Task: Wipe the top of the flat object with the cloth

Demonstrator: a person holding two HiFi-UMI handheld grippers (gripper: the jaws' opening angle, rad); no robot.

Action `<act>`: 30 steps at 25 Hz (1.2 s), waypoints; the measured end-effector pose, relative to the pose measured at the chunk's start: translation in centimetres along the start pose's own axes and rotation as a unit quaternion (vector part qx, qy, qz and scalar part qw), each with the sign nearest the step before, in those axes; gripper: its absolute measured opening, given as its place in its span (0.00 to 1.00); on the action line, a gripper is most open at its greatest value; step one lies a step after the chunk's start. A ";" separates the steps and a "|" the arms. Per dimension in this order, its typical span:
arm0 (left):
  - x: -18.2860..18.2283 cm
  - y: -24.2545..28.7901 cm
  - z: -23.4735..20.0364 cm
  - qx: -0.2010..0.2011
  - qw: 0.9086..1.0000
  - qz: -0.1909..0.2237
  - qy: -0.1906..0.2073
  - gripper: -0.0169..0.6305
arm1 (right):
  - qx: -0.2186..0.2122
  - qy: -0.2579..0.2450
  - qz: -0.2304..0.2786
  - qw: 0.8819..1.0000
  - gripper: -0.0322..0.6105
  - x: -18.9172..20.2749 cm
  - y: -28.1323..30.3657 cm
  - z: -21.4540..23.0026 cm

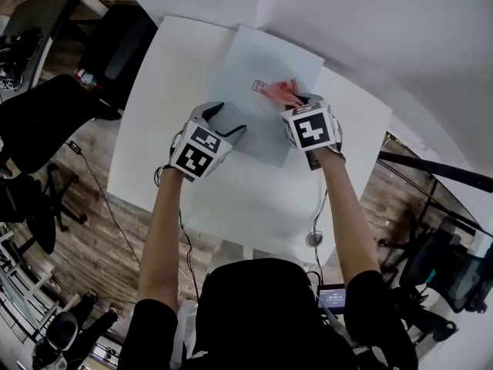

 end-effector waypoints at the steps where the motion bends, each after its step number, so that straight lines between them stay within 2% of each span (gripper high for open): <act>1: 0.0 0.0 -0.1 -0.004 1.000 0.002 0.001 0.52 | -0.005 0.003 -0.002 1.000 0.12 0.3 -0.1 -0.3; 7: 1.0 0.1 0.8 -0.022 1.000 -0.005 0.010 0.47 | -0.028 0.020 0.005 0.999 0.12 1.7 -2.2 -2.1; 11: -0.4 -2.2 1.3 -0.023 1.000 0.014 -0.004 0.43 | -0.035 0.034 0.021 0.999 0.12 1.9 -3.7 -3.5; 14: -1.0 -4.3 1.4 -0.046 0.998 0.027 -0.025 0.38 | -0.039 0.039 0.033 0.998 0.12 2.0 -5.0 -4.7; 19: -1.9 -8.1 1.3 -0.091 0.992 0.064 -0.065 0.34 | -0.039 0.036 0.066 0.996 0.12 1.3 -7.6 -7.2; 26: -3.7 -13.9 1.8 -0.117 0.981 0.106 -0.116 0.21 | -0.041 0.028 0.119 0.992 0.12 -0.4 -11.3 -10.2; 30: -4.9 -17.8 2.1 -0.131 0.974 0.132 -0.128 0.16 | -0.039 0.023 0.148 0.988 0.12 -1.1 -13.8 -12.1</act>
Point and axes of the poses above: the fingertips, and each gripper's own axes: y forward along the fingers, z to its right, x out of its underside, the point moved 4 cm from there along -y, backward along the fingers, and after that the axes turned 13 degrees about -x, right-handed, at the moved point
